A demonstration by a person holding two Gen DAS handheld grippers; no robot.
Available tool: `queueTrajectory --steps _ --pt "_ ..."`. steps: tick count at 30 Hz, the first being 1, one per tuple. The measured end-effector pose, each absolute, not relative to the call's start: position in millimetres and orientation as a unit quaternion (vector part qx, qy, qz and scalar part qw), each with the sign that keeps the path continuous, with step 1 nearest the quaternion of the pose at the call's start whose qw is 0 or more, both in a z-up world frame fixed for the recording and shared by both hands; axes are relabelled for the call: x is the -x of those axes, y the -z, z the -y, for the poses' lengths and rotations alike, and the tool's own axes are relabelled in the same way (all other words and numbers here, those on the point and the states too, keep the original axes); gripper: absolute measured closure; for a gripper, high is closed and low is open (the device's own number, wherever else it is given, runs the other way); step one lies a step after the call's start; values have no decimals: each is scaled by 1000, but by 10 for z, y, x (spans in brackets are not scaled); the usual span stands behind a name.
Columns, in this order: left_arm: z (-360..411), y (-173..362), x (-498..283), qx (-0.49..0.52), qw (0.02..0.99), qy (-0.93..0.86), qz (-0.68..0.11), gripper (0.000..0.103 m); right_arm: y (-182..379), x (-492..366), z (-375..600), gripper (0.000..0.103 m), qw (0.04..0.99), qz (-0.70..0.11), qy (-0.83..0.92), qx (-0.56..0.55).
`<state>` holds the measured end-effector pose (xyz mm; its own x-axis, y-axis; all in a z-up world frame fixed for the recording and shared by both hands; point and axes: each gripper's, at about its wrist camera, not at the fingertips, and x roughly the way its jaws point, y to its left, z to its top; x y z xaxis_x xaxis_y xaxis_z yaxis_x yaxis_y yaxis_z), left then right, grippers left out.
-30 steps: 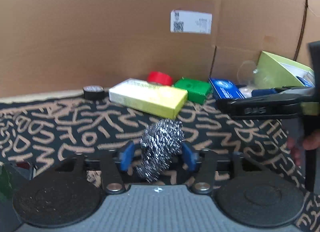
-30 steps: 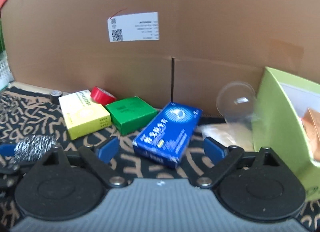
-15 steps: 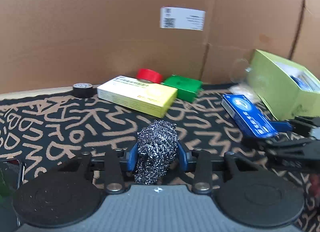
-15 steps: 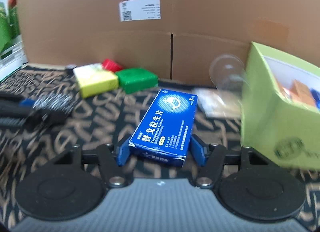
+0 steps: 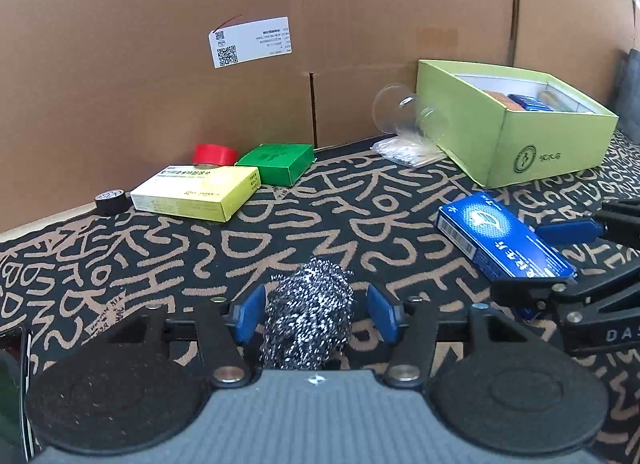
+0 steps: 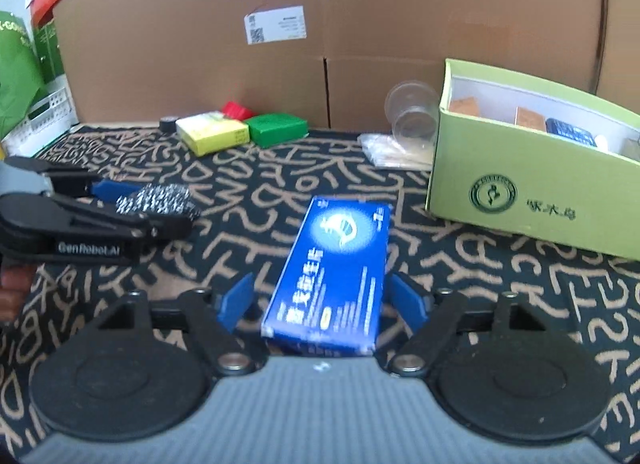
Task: Organize objects
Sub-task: 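Carry scrubber and blue box into the lime-green box and open both tools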
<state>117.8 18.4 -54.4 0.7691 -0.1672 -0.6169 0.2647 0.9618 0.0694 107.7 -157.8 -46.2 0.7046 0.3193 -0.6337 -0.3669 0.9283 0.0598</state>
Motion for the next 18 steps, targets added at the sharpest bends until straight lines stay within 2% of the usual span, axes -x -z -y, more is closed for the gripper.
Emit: queueTrajectory --steps 5,8,9,11,18 --pt "-173 553 -1205 -80 934 108 -331 44 509 -1212 1519 26 926 -333 -171 37" --pt "-157 564 -1213 -83 931 110 -339 57 567 -1263 1506 26 925 -340 -167 40" --pt "-148 566 -1216 -84 931 109 -339 58 582 -1269 1506 27 924 -341 -166 40" --pt "-121 557 -1218 -87 930 107 -340 61 592 -1262 1502 43 926 -335 -164 48" --pt "43 384 -1237 -73 931 128 -333 62 475 -1163 1630 46 933 -311 -178 32"
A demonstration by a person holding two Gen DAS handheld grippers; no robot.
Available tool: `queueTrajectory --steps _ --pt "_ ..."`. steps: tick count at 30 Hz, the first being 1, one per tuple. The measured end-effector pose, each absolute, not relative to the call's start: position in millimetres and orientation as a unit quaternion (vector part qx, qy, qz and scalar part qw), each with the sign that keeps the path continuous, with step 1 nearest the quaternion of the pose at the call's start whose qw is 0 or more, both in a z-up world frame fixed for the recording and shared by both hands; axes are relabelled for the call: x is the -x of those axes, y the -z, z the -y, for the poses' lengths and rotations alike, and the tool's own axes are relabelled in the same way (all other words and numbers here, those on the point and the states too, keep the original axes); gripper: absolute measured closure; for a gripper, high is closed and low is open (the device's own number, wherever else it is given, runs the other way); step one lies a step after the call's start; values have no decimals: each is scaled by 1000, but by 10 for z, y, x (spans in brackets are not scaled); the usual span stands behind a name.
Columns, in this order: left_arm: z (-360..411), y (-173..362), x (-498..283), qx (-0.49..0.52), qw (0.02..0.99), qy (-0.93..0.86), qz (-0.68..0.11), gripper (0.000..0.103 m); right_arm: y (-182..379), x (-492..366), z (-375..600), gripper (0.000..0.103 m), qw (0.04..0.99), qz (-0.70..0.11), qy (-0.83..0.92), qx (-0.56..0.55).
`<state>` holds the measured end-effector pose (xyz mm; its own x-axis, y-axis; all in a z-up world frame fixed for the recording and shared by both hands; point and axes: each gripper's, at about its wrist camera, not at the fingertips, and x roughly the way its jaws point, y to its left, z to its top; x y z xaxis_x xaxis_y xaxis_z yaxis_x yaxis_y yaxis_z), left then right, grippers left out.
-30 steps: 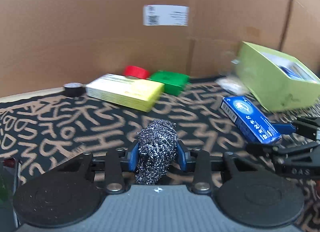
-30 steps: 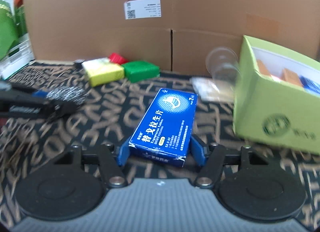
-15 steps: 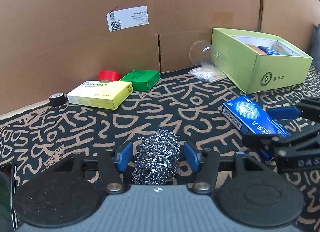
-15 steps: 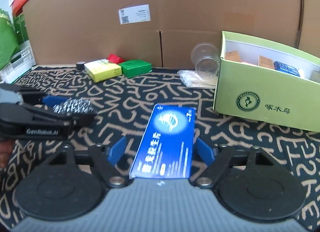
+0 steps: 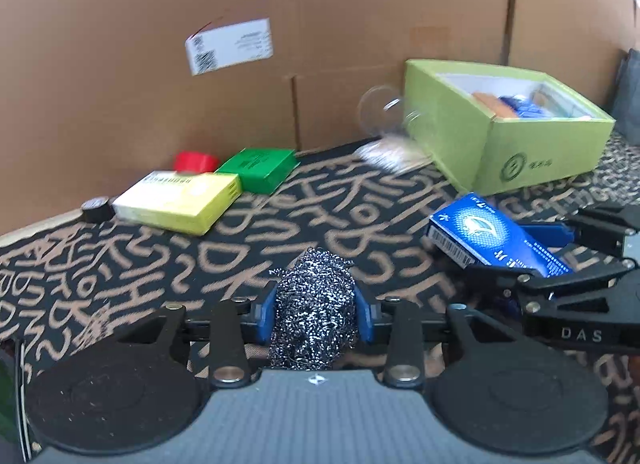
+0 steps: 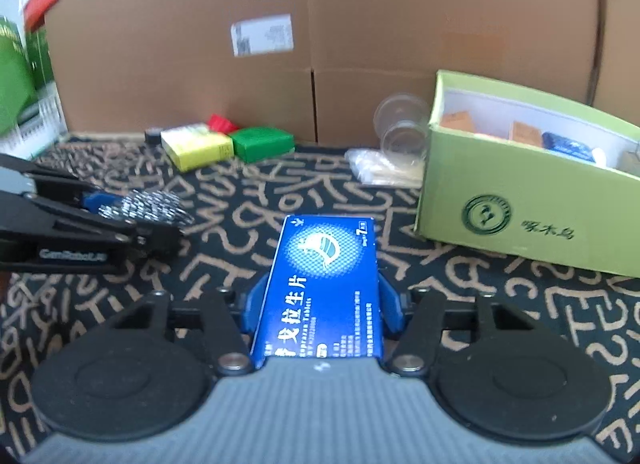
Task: Organize objects
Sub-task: 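Carry scrubber and blue box into the lime-green box and open both tools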
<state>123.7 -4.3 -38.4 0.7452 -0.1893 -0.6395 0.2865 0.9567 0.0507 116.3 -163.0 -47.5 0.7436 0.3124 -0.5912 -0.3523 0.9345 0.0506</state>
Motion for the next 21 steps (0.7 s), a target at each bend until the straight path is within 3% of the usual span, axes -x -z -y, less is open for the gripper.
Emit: queueTrajectory --steps 16,21 --pt "1174 -666 -1473 -21 936 253 -242 62 -521 -899 2757 47 984 -154 -90 9" --pt "1724 -801 -1779 10 928 272 -253 62 -667 -1167 3181 47 991 -133 -28 9"
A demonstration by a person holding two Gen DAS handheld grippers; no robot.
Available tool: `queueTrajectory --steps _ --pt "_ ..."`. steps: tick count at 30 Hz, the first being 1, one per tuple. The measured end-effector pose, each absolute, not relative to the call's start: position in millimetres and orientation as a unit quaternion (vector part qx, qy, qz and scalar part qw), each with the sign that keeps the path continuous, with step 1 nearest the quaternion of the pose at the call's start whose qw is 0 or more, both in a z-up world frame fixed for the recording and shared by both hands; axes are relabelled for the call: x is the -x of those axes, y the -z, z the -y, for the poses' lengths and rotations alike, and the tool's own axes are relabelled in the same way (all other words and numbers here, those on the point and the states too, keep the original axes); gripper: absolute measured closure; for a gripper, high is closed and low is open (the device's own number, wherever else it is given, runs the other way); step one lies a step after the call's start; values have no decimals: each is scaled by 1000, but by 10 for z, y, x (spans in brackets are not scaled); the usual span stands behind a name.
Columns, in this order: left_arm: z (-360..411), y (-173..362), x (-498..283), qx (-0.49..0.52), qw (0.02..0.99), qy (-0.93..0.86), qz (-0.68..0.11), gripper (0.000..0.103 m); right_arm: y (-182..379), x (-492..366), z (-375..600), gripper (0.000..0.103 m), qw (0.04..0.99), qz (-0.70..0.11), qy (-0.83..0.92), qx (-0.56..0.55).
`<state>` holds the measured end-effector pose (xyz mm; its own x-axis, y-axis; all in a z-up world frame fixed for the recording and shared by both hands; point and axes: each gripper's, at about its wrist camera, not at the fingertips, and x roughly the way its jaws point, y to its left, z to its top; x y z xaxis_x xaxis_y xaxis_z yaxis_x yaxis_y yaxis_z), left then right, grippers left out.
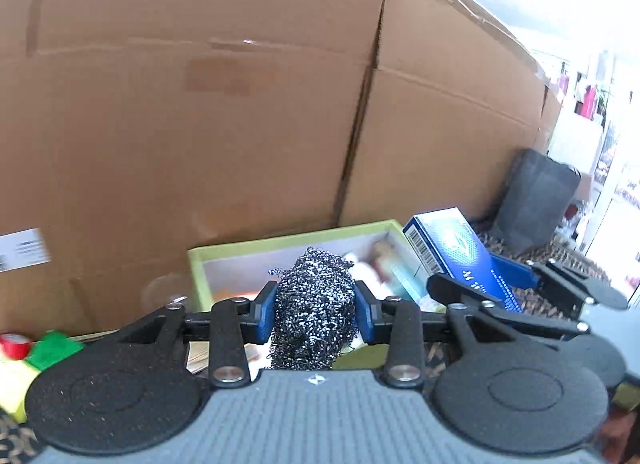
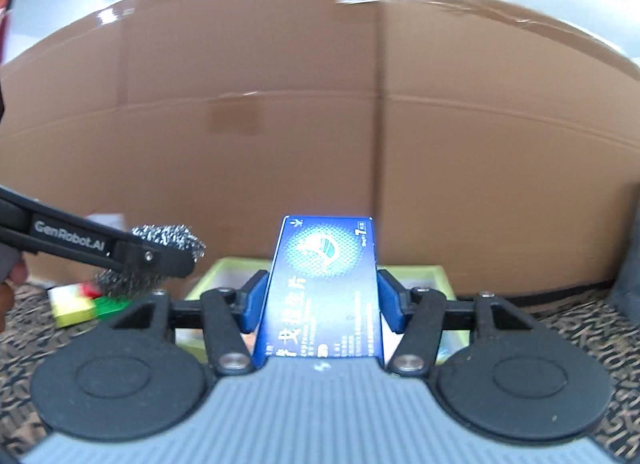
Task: Organize objects
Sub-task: 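Carry scrubber and blue box into the lime-green box and open both tools, then move both open tools back over the table items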
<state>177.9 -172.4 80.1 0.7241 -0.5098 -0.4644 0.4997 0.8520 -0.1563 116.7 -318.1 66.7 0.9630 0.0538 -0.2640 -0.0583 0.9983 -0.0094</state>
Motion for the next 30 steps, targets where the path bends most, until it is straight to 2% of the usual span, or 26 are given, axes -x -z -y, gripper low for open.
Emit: queueTrajectory --steps 13,14,15,16,17,18,19,21,23,30 --pt "2600 -461 -2528 67 910 278 -301 61 -359 -2101 3665 46 985 -168 19 26" --pt "2616 -440 -2549 68 910 280 -298 59 -316 -2152 3671 46 984 -173 18 24" --pt "2620 -415 -2557 69 911 284 -290 48 -272 -2196 3673 46 984 -179 16 23" --pt "2610 -394 -2558 69 911 291 -284 39 -226 -2230 3667 43 982 -186 12 29" --pt "2588 -377 -2562 70 912 290 -283 20 -190 -2237 3657 32 981 -188 12 36" --pt "2550 -362 -2542 74 914 282 -281 14 -165 -2216 3647 26 982 -185 16 43" --pt "2506 -350 -2518 79 917 277 -275 14 -148 -2168 3635 18 983 -177 24 50" --pt "2444 -329 -2485 77 919 276 -270 14 -137 -2066 3610 12 985 -160 32 62" --pt "2385 -314 -2493 72 921 269 -272 14 -146 -2014 3621 2 985 -155 40 61" --pt "2168 -287 -2417 68 924 250 -279 14 -124 -1907 3583 0 985 -159 39 53"
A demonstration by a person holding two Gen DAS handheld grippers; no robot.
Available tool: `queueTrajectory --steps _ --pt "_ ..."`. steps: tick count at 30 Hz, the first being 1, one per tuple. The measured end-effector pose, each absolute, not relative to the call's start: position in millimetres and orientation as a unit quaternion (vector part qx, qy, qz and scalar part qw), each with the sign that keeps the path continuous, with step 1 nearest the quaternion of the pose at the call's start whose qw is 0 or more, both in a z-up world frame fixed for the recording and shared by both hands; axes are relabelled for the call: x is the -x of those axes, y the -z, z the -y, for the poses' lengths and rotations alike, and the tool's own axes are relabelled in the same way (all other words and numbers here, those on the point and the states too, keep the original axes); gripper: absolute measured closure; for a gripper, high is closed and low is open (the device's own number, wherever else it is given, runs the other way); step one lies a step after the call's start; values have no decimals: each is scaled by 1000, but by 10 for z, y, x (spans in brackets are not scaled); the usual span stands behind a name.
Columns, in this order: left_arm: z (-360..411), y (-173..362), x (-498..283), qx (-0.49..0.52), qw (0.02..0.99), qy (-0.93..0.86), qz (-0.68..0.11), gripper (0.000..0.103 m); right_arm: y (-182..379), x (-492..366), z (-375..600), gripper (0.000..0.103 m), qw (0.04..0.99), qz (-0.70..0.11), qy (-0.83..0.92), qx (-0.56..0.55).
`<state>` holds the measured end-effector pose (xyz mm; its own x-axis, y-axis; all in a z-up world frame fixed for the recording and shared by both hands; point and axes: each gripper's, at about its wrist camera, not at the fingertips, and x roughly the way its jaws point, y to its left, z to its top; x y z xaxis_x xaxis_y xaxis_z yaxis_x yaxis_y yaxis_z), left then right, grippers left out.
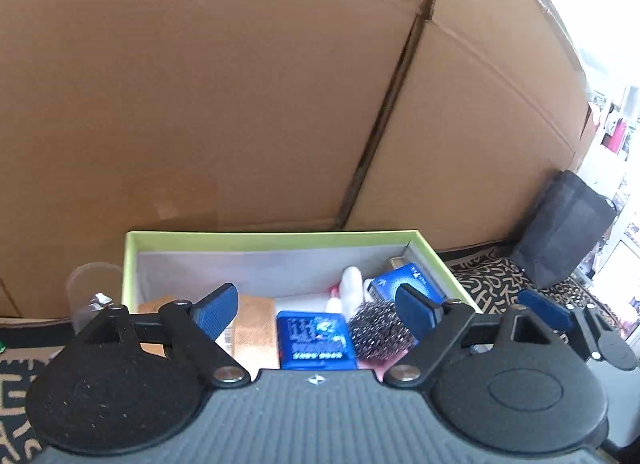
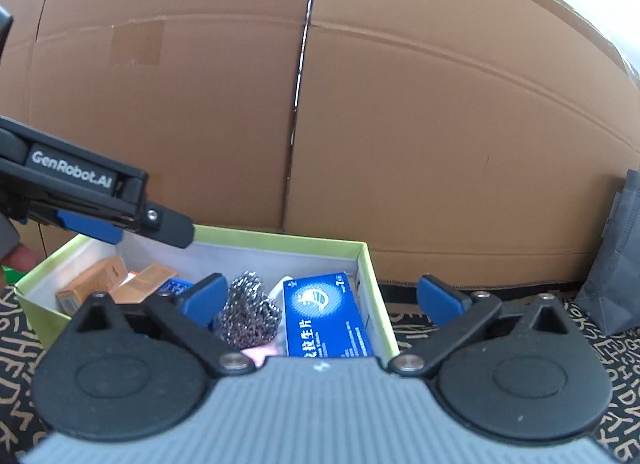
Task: Organize objects
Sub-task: 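Move both open tools back over the table items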
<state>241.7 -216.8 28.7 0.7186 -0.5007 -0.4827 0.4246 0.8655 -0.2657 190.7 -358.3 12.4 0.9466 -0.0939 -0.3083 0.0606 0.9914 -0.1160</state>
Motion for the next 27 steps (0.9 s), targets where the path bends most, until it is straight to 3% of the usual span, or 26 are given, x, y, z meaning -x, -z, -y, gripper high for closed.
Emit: queueTrajectory --steps 14,27 --pt "1794 -447 -2056 51 940 230 -246 13 -461 -1513 3250 0 992 -115 15 48" --pt "446 -173 -1583 84 957 122 -250 13 -635 -1222 2390 0 991 -92 -96 25"
